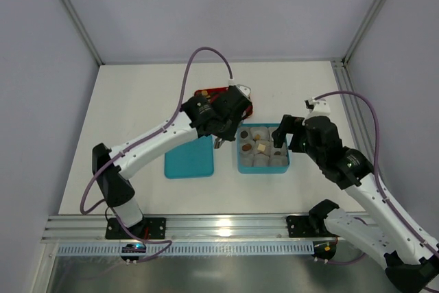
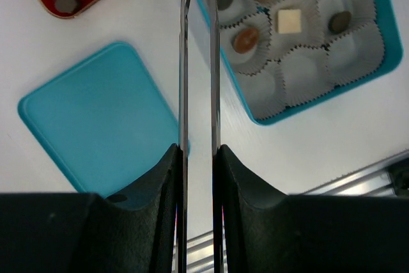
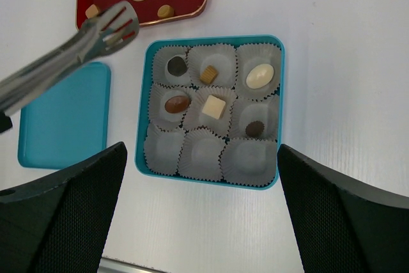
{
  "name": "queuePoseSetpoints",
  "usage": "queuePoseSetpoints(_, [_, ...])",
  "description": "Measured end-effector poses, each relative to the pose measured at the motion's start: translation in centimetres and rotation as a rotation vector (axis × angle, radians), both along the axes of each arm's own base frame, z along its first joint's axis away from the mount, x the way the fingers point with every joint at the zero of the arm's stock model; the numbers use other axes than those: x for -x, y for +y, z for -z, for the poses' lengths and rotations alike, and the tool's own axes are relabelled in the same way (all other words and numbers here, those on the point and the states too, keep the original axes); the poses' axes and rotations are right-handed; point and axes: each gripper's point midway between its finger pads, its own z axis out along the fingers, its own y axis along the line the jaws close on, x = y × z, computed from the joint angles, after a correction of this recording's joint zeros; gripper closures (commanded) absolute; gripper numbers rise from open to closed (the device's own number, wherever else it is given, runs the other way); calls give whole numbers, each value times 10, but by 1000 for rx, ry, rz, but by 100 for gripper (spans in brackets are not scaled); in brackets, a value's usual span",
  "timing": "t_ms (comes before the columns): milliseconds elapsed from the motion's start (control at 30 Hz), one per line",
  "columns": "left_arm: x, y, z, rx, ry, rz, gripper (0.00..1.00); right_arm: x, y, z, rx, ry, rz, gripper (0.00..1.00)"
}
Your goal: Pack the chocolate
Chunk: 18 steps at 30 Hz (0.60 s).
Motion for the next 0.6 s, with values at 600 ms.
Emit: queuePoseSetpoints(600, [100,-78,25,85,109,211,75,7,-17,-13,14,-26,54,0])
